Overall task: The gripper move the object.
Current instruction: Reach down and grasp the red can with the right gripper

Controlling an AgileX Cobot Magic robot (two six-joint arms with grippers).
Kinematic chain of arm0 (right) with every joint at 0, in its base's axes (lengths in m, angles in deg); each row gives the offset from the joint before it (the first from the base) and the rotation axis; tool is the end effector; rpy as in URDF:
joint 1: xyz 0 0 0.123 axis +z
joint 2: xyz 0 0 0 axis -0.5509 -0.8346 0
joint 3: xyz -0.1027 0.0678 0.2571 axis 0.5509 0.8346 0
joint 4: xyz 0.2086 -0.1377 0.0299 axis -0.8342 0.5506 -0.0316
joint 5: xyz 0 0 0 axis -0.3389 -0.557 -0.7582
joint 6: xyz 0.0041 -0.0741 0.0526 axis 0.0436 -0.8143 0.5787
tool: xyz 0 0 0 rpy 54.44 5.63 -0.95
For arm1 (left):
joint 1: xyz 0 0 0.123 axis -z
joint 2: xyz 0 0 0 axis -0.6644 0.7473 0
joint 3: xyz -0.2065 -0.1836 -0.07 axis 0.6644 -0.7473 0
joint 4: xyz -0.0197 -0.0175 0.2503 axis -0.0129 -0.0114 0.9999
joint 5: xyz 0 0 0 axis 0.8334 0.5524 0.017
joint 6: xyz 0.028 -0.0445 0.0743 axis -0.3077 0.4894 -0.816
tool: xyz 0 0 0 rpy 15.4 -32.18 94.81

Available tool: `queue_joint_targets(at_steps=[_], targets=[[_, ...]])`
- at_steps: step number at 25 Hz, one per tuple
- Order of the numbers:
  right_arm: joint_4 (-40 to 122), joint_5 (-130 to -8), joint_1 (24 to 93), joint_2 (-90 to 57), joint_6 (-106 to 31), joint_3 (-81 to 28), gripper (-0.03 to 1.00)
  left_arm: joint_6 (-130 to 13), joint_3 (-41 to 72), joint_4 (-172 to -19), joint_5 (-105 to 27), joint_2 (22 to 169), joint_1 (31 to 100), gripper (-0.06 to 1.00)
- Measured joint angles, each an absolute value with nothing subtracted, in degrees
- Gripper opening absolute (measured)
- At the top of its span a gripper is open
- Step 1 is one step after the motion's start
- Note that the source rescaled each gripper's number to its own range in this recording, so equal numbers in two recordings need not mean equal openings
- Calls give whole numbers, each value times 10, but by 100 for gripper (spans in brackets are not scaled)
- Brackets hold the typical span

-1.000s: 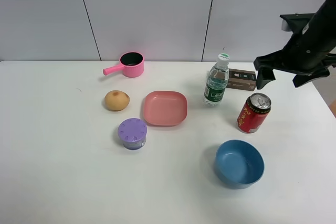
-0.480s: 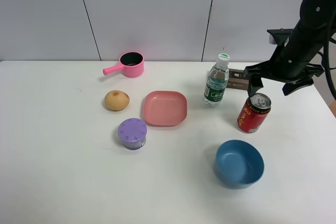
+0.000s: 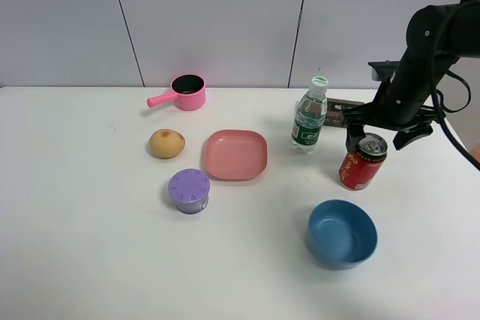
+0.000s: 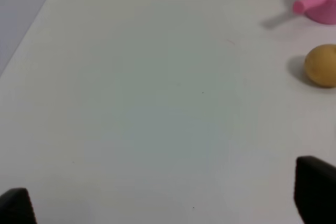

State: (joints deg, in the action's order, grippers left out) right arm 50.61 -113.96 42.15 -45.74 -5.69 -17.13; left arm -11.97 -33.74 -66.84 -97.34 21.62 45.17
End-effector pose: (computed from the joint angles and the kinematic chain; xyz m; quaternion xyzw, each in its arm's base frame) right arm 0.3424 0.0509 0.2073 -0.0033 0.9968 0.0028 0.0793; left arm -0.0106 0.0216 0.2852 -0.0756 0.8399 0.0563 0.5345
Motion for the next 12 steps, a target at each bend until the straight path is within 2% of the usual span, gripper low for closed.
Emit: queue_joint_targets(at_steps=[9,12], targets=[[502,-1124,421,-501,-60,-171,100,-120,-337,-668,-973,216,452,100],[501,-1123,421,-509,-62,-171,95,-120,-337,-668,-973,216,452,100]])
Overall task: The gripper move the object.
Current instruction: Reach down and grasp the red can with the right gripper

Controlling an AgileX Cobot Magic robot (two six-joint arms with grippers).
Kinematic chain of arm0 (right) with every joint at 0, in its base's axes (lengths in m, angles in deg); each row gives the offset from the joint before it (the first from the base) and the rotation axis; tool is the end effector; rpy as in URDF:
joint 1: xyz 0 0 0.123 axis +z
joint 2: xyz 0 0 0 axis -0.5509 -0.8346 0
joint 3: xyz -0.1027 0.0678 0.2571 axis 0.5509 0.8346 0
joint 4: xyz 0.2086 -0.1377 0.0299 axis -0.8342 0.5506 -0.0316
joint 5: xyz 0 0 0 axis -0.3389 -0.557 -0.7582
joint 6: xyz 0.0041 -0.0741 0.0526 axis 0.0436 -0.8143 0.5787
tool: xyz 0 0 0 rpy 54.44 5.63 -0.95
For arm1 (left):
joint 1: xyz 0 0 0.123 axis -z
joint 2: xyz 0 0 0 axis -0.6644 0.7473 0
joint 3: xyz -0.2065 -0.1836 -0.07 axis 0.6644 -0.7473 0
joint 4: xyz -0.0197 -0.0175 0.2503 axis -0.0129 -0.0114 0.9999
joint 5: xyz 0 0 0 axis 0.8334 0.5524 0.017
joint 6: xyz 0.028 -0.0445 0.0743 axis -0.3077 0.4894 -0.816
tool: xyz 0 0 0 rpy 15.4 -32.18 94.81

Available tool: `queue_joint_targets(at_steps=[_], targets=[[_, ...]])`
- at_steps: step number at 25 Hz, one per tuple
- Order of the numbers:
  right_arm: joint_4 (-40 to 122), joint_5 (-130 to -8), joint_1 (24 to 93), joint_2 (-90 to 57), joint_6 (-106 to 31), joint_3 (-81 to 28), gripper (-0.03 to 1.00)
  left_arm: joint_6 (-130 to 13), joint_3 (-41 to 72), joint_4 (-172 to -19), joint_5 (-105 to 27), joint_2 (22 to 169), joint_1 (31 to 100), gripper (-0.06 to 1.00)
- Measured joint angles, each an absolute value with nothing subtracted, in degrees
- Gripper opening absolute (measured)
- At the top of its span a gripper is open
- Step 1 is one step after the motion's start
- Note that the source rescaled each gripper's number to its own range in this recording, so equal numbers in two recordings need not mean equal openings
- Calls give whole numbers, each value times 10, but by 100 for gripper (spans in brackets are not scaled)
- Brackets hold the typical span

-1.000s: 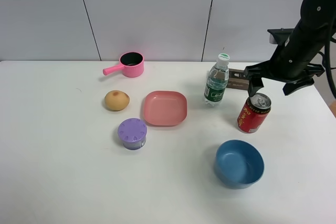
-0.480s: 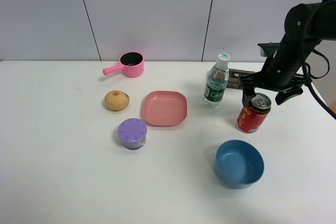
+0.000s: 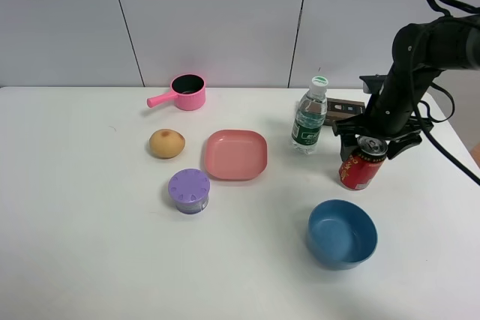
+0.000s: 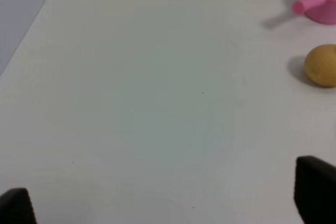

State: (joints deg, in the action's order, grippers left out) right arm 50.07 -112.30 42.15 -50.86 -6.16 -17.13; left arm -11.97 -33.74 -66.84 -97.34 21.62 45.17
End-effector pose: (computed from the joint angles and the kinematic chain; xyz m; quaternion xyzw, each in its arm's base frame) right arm 0.3509 0.0529 0.1763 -0.0053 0.9988 0.0021 0.0489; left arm -0.0106 0.0216 0.2852 -0.0756 0.8399 0.0563 0.5345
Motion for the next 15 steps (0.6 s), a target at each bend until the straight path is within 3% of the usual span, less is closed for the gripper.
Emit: queue_joint_targets(at_steps=[5,15], targets=[[497,-1126,421,-520,-72,-171,78,-120,-337,-668,-973,216,452,100],[493,-1132,421,-510,-86,-170,78,-120,-337,-668,-973,216,452,100]])
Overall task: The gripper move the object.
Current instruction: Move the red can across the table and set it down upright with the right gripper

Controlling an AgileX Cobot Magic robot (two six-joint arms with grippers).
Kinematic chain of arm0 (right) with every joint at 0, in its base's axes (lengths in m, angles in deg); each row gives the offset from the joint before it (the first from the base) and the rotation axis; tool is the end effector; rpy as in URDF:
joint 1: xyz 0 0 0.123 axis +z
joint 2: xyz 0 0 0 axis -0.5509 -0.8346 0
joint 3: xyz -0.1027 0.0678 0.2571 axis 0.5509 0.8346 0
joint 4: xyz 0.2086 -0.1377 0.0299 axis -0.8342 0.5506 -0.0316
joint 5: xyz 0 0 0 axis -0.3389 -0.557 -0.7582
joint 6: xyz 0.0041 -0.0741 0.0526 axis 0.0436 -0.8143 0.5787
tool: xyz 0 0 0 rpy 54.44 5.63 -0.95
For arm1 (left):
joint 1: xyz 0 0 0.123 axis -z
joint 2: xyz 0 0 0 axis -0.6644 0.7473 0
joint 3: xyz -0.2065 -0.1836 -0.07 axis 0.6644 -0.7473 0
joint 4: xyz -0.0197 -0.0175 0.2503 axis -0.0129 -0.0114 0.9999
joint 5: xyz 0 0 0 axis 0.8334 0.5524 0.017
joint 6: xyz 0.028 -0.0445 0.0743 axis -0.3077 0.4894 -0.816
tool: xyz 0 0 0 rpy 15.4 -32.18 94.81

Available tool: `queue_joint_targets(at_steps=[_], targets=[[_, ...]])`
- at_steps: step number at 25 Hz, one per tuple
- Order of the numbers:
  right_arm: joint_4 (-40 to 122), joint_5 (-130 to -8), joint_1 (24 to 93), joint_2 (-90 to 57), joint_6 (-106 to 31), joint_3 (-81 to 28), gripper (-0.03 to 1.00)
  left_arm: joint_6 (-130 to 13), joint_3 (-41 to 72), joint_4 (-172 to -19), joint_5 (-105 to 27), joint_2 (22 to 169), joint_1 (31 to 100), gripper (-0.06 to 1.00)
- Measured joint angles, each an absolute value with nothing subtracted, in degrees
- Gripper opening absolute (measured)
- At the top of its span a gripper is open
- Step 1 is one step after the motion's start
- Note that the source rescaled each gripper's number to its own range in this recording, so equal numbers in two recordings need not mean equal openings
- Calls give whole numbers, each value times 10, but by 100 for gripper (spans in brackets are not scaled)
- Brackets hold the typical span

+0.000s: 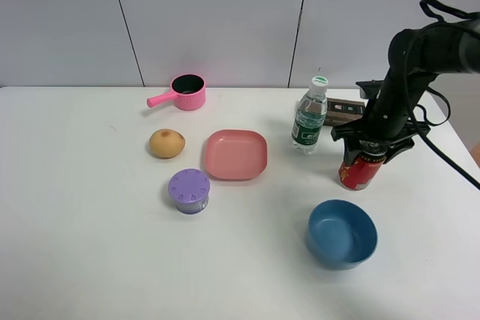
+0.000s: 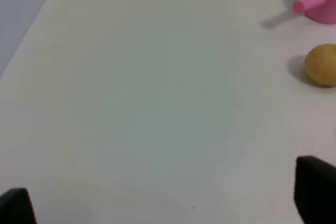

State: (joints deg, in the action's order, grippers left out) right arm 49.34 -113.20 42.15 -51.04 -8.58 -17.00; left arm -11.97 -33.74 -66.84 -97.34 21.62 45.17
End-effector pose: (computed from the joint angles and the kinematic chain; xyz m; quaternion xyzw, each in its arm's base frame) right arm 0.3491 0.0536 0.1745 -0.0228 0.9990 0.0049 0.0378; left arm -0.0106 0.0216 0.2852 -0.0756 0.8399 0.0563 0.5345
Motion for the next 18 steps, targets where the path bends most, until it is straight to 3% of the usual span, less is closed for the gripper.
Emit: queue_joint_targets(at_steps=[9,18], targets=[[459,-1199,431,-346,-101,-179,78,-120,-337,-668,-973,216,452,100],[447,-1276,575,-348,-80,-341,78,-120,-337,-668,-973,216,452,100]])
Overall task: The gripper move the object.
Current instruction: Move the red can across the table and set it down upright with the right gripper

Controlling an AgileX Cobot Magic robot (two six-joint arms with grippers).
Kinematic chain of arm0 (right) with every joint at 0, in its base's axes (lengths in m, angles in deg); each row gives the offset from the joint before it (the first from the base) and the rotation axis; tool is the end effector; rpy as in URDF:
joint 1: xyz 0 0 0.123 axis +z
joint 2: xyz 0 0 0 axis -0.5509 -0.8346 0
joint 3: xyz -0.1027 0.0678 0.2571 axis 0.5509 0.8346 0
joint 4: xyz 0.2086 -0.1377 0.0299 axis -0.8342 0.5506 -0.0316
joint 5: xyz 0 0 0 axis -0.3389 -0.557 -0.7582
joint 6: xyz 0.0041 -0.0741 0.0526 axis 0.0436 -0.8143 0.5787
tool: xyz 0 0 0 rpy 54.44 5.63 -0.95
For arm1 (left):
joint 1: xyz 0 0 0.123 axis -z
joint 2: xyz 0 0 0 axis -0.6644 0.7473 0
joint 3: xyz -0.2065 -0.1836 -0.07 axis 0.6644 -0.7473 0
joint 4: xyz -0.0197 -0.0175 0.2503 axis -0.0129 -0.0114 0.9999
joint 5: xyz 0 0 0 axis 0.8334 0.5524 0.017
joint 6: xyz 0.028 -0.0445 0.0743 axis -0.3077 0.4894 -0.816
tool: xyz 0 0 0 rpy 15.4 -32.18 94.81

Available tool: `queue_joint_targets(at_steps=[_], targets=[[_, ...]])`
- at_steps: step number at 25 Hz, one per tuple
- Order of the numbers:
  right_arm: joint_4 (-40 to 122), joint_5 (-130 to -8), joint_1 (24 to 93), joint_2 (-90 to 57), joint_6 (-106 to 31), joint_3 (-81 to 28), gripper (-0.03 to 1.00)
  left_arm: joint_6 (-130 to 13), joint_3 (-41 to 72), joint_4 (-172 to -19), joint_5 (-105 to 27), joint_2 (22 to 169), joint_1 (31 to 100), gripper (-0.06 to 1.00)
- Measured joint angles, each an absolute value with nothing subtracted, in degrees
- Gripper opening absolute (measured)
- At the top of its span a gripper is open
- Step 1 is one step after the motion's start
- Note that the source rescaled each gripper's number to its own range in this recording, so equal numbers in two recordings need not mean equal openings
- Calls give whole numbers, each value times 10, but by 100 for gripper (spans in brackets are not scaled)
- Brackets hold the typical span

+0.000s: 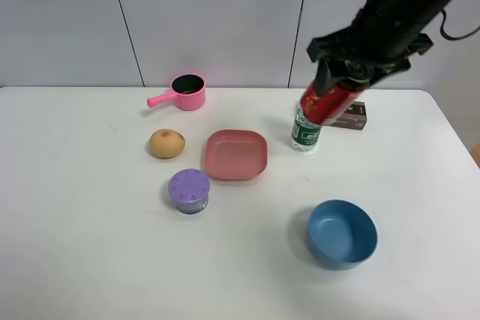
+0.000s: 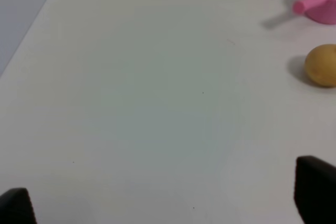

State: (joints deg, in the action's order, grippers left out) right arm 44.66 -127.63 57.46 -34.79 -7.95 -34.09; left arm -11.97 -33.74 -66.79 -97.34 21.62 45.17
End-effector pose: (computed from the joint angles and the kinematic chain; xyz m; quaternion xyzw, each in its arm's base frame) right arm 0.3002 0.1414 0.3479 -0.1397 0.9686 0.0922 0.1837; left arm -0.0106 0.0217 0.2852 -0.0756 0.8398 0.0568 0.5345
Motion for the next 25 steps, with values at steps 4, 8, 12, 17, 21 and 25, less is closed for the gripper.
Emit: queue_joint_targets(at_steps=[4,8,12,17,21,25], targets=[[451,-1303,640,-415,-62,-447,78,-120,-337,-668,-973,216,452,100],[455,-1304,703,-503,-55,-545,78,-120,-337,-668,-973,216,452,100],[445,-1304,754,-581,-54,-631,78,-120,-337,-668,-973,216,452,100],[422,-1304,797,-646,-62,-683,78,-120,-337,-668,-973,216,452,100],[421,-1305,836,-681,-79,-689,78,-120,-337,-668,-973,216,452,100],[418,-1305,866,-705,-95,-690,78,-120,-337,-668,-973,216,452,100]])
